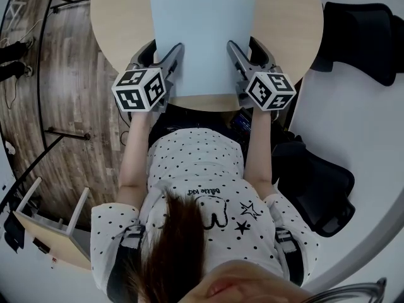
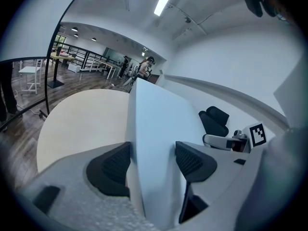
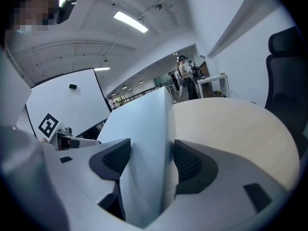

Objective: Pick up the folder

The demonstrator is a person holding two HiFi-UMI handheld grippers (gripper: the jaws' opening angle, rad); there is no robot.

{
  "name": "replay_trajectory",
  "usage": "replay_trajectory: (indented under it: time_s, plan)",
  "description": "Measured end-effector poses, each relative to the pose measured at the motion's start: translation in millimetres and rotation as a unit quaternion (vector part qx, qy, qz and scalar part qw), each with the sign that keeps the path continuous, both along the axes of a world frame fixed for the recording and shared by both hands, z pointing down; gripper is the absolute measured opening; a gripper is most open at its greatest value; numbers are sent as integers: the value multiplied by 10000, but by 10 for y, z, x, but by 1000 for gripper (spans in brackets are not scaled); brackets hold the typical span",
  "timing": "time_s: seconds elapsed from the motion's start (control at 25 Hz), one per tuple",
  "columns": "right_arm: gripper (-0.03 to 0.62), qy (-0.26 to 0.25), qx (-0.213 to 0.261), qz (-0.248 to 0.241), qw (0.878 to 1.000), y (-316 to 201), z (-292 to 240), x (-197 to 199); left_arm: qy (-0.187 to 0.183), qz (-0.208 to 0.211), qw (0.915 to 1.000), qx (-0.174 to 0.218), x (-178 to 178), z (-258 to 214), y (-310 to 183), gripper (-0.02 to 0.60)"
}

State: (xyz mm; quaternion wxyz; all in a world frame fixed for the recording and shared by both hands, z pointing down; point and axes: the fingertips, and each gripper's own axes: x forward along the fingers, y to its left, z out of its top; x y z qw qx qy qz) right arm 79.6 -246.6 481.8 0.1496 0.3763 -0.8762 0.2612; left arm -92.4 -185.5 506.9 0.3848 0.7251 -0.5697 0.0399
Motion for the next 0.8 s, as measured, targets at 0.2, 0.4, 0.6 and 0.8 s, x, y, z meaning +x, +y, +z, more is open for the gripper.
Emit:
replay_trajectory:
  time_s: [0.2, 0.4, 0.6, 0.8]
  plan:
    - [281, -28, 123, -26, 9999, 24, -80, -29, -30, -28, 9999, 117, -29, -77, 27, 290]
    - [281, -69, 268, -53, 9996, 13, -192, -44, -56, -57, 9997, 237, -43, -183, 23, 290]
    - [282, -161, 432, -41, 9989, 9, -322, -16, -114, -71, 9990, 417, -21, -319, 12, 290]
    - [281, -223, 589, -20, 9980, 19, -479, -46, -155, -79, 9981, 589, -55, -478, 17, 290]
